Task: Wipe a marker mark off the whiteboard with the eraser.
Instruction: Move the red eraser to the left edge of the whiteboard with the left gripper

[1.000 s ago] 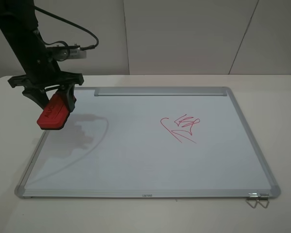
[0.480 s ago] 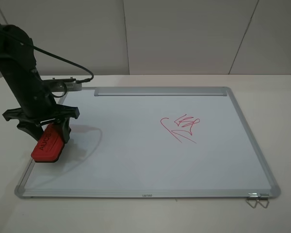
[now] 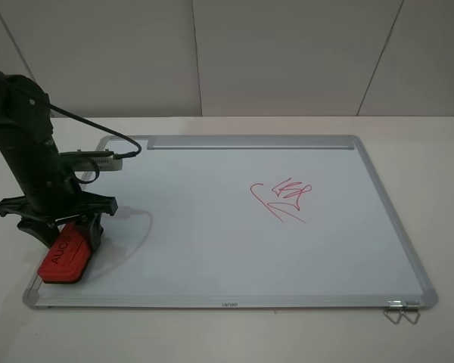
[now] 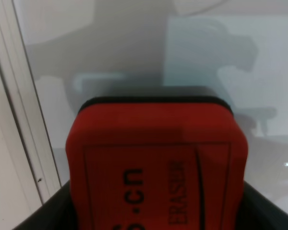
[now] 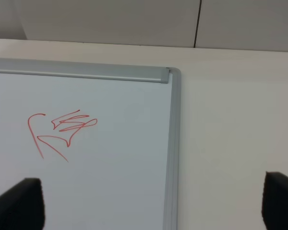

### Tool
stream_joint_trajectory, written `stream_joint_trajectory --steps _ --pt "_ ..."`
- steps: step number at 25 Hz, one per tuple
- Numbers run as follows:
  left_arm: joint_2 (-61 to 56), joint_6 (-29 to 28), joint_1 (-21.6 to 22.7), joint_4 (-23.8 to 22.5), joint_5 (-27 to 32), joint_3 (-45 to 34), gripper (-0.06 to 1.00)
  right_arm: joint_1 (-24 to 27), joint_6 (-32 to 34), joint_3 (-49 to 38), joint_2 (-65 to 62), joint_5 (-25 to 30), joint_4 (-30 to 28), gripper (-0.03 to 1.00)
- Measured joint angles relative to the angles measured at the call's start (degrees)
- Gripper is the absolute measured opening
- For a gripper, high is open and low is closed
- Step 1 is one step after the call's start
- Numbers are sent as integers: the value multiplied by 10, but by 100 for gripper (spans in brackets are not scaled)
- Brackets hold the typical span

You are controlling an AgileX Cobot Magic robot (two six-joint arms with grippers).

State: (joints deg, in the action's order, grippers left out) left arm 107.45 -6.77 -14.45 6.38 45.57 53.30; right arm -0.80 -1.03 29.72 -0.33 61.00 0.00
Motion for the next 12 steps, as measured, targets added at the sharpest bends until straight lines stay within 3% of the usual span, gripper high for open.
stream_joint_trajectory --steps 12 --pt "0 -22 0 -4 -2 -1 57 0 0 0 0 0 0 83"
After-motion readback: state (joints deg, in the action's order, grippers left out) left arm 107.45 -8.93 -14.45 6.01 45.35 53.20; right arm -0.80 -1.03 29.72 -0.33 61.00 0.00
